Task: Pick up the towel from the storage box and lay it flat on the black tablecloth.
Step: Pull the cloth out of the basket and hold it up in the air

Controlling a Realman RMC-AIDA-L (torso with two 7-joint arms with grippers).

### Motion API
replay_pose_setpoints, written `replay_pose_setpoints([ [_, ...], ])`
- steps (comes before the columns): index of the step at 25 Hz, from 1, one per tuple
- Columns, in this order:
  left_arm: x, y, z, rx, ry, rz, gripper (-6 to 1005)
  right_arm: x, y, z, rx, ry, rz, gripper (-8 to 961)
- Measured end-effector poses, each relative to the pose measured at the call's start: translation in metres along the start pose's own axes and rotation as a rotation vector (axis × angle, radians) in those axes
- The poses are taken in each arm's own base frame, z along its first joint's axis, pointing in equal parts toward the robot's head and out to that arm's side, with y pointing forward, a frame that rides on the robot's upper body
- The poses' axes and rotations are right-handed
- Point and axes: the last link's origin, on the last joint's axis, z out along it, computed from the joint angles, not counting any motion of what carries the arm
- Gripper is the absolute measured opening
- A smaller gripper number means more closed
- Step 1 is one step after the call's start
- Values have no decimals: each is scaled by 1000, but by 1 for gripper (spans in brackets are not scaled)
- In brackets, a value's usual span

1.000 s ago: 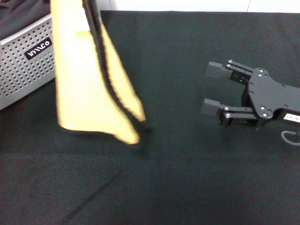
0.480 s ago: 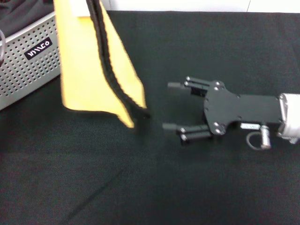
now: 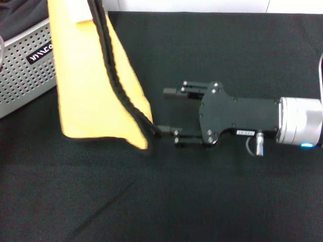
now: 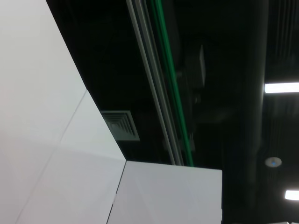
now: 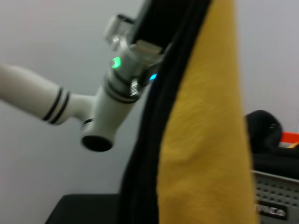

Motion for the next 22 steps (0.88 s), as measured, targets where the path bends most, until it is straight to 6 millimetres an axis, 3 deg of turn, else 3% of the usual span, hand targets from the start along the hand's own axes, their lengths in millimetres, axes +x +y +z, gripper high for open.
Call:
replay_pose_setpoints([
  [3, 0, -1, 0, 6, 12, -4, 30, 3, 11, 3, -32, 8, -42, 679],
  [8, 1, -2, 0, 7, 19, -2, 31, 9, 31, 12, -39, 49, -177, 680],
  [15, 1, -2, -1, 11, 19, -3, 31, 9, 40, 27, 67, 112, -352, 681],
  [22, 2, -3, -6, 34, 31, -3, 32, -1, 45, 17, 133, 7, -404, 682],
])
